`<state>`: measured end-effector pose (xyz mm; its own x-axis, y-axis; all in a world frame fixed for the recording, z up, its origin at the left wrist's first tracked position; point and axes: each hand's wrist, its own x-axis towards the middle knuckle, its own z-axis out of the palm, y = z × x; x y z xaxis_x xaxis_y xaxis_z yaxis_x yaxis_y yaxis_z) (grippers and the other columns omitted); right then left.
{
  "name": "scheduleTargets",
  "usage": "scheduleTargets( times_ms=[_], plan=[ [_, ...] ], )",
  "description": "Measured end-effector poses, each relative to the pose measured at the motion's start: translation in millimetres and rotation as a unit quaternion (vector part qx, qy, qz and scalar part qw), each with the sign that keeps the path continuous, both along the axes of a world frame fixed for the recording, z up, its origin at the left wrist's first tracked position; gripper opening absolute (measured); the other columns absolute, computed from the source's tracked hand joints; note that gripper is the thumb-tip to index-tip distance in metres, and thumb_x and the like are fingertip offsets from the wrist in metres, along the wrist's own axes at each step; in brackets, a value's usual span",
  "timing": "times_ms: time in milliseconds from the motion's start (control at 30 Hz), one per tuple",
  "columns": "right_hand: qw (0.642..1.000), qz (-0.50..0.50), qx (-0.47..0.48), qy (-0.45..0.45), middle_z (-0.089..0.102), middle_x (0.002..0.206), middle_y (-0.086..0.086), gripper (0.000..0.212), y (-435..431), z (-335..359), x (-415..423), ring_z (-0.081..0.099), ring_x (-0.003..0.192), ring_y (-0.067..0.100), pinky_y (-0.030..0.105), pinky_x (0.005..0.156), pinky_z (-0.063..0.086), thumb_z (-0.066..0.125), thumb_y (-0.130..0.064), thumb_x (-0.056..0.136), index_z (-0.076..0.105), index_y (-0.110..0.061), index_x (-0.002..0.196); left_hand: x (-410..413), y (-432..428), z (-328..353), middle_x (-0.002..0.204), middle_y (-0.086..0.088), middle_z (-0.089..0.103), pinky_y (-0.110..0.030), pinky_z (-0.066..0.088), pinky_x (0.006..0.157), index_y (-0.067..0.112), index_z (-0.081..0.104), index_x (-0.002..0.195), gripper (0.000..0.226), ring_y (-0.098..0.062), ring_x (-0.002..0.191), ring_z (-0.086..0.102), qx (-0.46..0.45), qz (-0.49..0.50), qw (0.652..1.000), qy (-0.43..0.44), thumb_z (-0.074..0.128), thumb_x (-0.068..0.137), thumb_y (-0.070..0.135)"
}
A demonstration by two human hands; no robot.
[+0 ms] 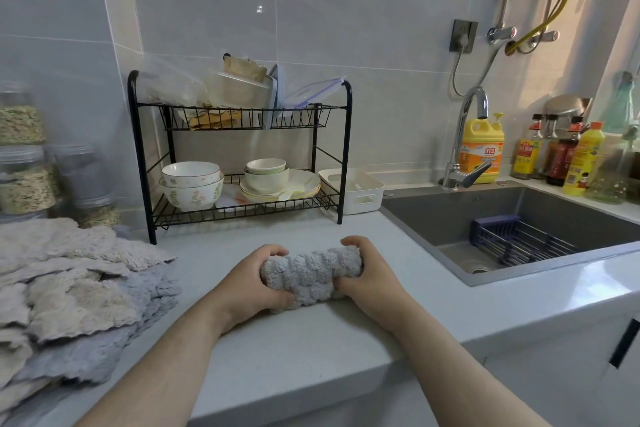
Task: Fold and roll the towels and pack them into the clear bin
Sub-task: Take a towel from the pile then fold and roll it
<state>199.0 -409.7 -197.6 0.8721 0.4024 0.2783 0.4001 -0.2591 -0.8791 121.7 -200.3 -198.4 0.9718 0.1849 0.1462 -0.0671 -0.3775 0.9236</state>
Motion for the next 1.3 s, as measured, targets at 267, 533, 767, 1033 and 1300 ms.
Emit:
scheduleTargets(
  times_ms=[267,533,767,1033,1300],
  plan=[
    [0.989,0.020,0.133,0.066,0.063,0.107,0.011,0.045,3,1,1,0.063,0.077,0.017,0.028,0.061,0.058,0.071,0.000,0.083,0.056,-0.026,0.117,8,10,-1,0.097,-0.019,0.066,-0.035,0.049,0.086,0.029,0.060,0.111,0.043,-0.025,0.090,0.062,-0.132,0.054,0.988,-0.064,0.067,0.084,-0.004],
    [0.995,-0.012,0.096,0.031,0.061,0.115,0.013,0.052,6,-2,5,0.064,0.073,0.010,0.014,0.055,0.053,0.067,0.002,0.085,0.056,-0.014,0.132,12,10,-5,0.098,-0.006,0.069,-0.021,0.054,0.081,0.016,0.064,0.122,0.041,-0.008,0.078,0.065,-0.106,0.071,0.988,-0.088,0.068,0.084,-0.001],
    [0.998,-0.010,0.058,0.020,0.064,0.111,0.002,0.045,4,-3,7,0.065,0.081,0.010,0.023,0.072,0.056,0.068,-0.002,0.082,0.058,-0.026,0.119,10,8,3,0.105,-0.018,0.063,-0.029,0.056,0.073,0.015,0.054,0.127,0.065,-0.023,0.083,0.066,-0.179,0.084,0.979,-0.039,0.068,0.073,-0.019],
    [0.993,0.019,0.089,0.076,0.065,0.107,-0.010,0.046,0,-11,13,0.068,0.084,0.013,0.027,0.069,0.055,0.069,-0.009,0.083,0.057,-0.033,0.120,0,-1,1,0.091,-0.002,0.068,-0.017,0.055,0.066,0.023,0.065,0.106,0.052,-0.007,0.073,0.068,-0.154,0.137,0.975,-0.084,0.068,0.074,-0.018],
    [0.969,-0.042,0.135,0.203,0.071,0.103,0.001,0.039,-19,52,30,0.070,0.086,0.019,0.039,0.078,0.060,0.066,-0.001,0.083,0.062,-0.028,0.109,36,-23,64,0.099,-0.002,0.068,-0.012,0.051,0.065,0.019,0.061,0.115,0.051,0.001,0.077,0.068,-0.183,0.122,0.975,-0.023,0.070,0.076,-0.012]
  ],
)
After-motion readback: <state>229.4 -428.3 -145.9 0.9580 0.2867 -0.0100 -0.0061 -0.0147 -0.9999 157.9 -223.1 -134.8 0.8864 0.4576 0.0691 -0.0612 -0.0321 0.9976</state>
